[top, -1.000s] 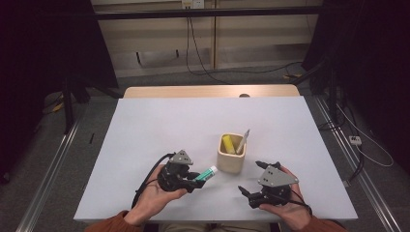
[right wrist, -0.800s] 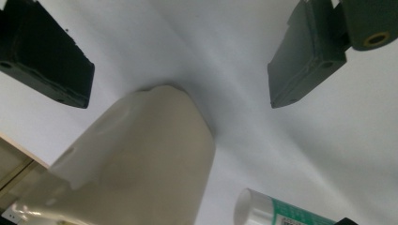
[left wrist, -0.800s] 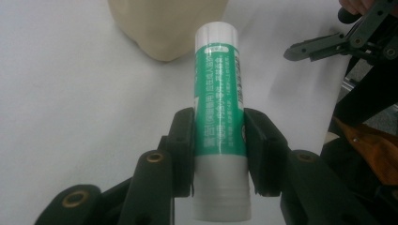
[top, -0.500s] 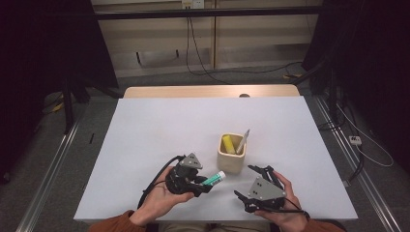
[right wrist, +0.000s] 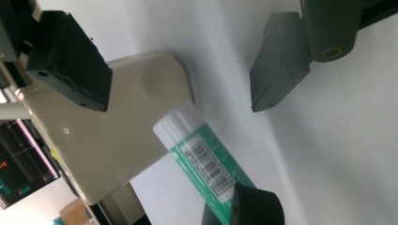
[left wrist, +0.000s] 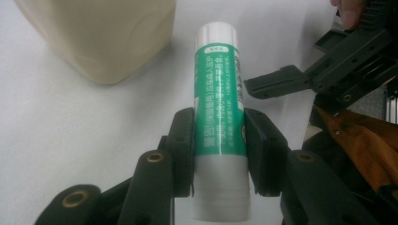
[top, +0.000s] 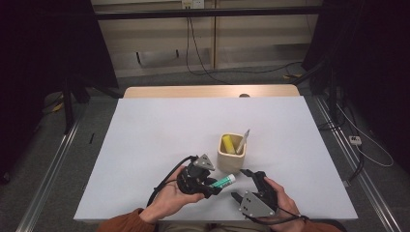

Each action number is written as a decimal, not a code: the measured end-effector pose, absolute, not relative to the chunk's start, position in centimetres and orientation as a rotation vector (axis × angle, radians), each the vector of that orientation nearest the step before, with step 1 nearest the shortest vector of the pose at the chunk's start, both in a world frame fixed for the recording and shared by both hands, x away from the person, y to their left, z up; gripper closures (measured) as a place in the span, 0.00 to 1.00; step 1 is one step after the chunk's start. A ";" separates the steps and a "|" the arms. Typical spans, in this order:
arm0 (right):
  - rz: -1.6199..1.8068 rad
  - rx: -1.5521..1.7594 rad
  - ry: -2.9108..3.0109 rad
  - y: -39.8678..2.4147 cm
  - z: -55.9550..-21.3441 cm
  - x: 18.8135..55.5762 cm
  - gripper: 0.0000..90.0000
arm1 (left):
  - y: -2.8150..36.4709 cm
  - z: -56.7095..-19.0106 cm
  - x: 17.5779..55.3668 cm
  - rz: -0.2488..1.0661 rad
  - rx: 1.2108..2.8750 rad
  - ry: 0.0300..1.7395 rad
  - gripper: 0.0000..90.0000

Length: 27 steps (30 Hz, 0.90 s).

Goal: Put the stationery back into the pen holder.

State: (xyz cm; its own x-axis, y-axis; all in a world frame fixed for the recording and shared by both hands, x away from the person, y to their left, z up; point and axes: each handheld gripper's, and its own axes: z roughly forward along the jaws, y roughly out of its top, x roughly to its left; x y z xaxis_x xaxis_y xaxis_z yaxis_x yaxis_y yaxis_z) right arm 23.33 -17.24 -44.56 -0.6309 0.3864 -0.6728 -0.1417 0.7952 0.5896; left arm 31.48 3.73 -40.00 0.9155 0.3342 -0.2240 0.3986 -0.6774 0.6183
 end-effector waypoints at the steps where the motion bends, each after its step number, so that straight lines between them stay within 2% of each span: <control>1: 0.771 0.162 2.115 -17.2 -44.6 23.3 0.26 | 3.6 -39.9 31.4 -0.124 2.362 0.526 0.73; 13: 0.674 -0.038 2.052 -16.7 -44.7 22.7 0.41 | 1.8 -40.0 31.3 -0.142 2.391 0.479 0.73; 27: 0.593 -0.156 2.020 -16.3 -44.9 22.2 0.67 | 1.1 -40.0 31.5 -0.159 2.400 0.482 0.73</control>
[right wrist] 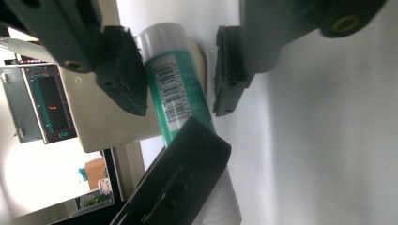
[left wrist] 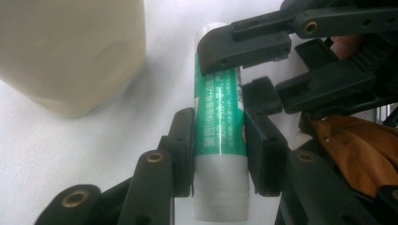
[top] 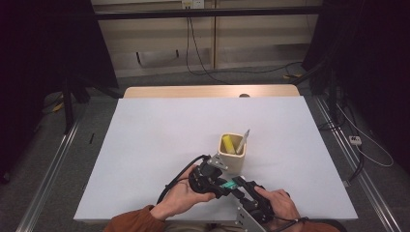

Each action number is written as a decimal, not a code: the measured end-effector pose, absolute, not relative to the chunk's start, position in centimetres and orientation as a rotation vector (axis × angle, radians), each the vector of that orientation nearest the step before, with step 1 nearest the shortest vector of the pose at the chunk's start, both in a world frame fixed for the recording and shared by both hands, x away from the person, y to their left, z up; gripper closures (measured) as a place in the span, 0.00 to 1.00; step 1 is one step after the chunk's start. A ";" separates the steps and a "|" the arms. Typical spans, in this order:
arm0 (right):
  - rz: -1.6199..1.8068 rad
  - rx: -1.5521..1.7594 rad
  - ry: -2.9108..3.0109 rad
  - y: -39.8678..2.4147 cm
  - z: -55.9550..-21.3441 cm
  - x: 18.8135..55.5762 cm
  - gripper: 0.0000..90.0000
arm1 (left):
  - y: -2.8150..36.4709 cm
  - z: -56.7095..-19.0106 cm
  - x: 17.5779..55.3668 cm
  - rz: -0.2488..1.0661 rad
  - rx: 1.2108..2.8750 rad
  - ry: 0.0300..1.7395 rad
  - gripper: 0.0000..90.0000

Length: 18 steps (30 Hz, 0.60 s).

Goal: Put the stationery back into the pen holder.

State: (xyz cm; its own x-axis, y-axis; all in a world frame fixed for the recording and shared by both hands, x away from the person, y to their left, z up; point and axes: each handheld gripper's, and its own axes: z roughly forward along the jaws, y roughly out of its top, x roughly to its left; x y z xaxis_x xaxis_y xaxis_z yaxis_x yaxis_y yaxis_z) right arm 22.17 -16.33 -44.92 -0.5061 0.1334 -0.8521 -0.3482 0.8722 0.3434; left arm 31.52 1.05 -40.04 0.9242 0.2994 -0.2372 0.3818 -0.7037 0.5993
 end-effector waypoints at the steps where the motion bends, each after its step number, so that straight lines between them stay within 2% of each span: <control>1: 0.586 -0.159 2.016 -16.3 -44.9 22.2 0.68 | 1.0 -40.1 31.5 -0.159 2.402 0.489 0.73; 14: 0.594 -0.176 2.054 -16.6 -45.1 22.3 0.74 | 1.2 -40.0 31.6 -0.170 2.364 0.513 0.72; 18: 0.611 -0.138 2.074 -16.8 -45.0 22.5 0.74 | 1.6 -40.0 31.7 -0.144 2.348 0.534 0.65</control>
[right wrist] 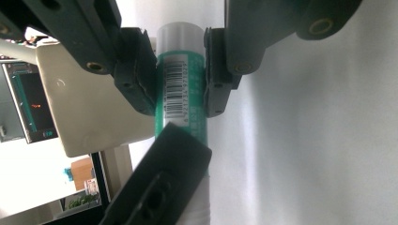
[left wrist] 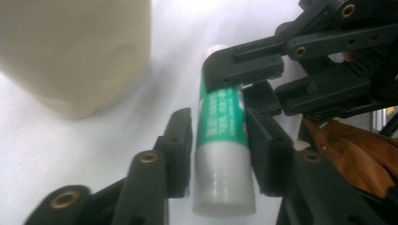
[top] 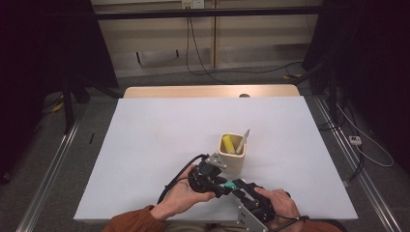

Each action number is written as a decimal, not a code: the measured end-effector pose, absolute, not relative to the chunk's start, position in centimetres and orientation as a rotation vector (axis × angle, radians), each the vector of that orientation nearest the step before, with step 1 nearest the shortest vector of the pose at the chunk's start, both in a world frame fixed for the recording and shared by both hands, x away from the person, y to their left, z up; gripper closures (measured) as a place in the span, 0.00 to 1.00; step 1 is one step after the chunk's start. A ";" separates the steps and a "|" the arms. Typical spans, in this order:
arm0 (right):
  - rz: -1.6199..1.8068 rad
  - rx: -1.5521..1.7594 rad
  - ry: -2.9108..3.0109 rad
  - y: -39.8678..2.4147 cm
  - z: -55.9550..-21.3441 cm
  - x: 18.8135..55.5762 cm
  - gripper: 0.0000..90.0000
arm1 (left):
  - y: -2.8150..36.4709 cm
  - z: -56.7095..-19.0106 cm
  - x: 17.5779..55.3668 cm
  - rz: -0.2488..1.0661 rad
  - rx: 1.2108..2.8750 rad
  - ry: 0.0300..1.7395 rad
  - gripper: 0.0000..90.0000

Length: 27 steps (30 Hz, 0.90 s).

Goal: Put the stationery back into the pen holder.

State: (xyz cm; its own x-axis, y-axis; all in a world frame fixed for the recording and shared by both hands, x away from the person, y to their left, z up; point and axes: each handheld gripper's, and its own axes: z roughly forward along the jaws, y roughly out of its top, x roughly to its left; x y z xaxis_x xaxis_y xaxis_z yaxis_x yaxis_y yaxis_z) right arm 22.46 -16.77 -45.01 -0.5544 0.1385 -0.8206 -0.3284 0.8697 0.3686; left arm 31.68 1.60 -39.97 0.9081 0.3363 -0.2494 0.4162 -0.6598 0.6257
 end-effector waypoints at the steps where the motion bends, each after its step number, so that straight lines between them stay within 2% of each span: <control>1: 0.613 -0.133 2.073 -16.8 -45.0 22.5 0.74 | 1.9 -39.9 31.7 -0.130 2.341 0.538 0.62; 5: 0.643 -0.075 2.089 -17.3 -44.9 22.8 0.74 | 2.8 -39.8 32.0 -0.121 2.316 0.567 0.53; 7: 0.652 -0.057 2.094 -17.4 -44.8 23.0 0.74 | 3.1 -39.7 32.0 -0.115 2.309 0.566 0.52; 11: 0.660 0.001 2.107 -17.6 -44.8 23.1 0.74 | 3.7 -39.6 31.9 -0.047 2.289 0.577 0.44; 15: 0.701 0.082 2.124 -18.0 -44.6 23.5 0.75 | 4.5 -39.7 31.9 0.010 2.278 0.593 0.31; 27: 0.897 0.319 2.163 -19.1 -43.9 24.2 0.74 | 7.5 -40.5 32.1 0.119 2.203 0.676 0.11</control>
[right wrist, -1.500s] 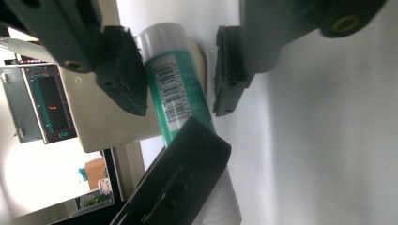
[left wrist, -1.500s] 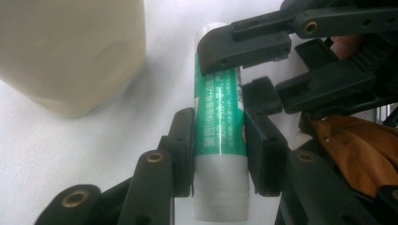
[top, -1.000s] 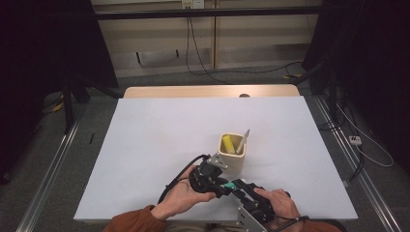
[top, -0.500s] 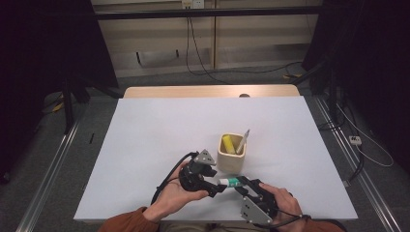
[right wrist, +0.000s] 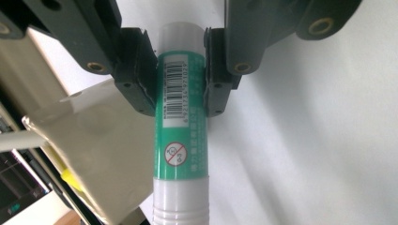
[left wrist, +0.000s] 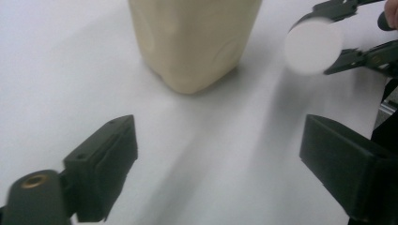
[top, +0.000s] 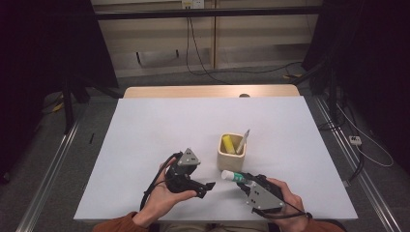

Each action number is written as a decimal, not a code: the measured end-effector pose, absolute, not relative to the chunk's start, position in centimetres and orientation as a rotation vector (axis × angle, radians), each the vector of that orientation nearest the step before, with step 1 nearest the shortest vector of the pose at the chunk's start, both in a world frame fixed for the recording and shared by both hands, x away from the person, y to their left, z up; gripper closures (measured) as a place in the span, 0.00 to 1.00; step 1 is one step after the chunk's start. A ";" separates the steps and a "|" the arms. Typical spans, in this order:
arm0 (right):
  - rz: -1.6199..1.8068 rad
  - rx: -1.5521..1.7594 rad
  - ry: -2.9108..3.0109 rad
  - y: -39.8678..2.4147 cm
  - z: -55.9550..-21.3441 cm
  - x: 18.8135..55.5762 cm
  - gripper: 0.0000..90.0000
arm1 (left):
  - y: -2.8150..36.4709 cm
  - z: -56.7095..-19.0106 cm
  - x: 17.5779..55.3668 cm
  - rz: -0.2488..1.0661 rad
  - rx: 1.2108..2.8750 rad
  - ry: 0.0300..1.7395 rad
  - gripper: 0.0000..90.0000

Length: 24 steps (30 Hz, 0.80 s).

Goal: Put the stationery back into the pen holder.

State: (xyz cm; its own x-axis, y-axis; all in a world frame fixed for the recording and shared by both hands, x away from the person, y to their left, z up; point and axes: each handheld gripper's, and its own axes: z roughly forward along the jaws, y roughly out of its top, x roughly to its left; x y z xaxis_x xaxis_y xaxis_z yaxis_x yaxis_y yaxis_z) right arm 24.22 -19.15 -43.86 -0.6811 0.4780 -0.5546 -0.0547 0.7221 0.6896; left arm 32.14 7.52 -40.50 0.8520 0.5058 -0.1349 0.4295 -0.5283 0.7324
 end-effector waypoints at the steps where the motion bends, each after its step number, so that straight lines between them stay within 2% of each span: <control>1: 0.923 0.346 2.164 -19.3 -43.7 24.3 0.74 | 7.8 -40.6 32.2 0.122 2.199 0.672 0.09; 24: 1.351 0.740 2.109 -21.7 -42.3 25.7 0.74 | 14.8 -41.1 32.5 0.373 1.983 0.818 0.07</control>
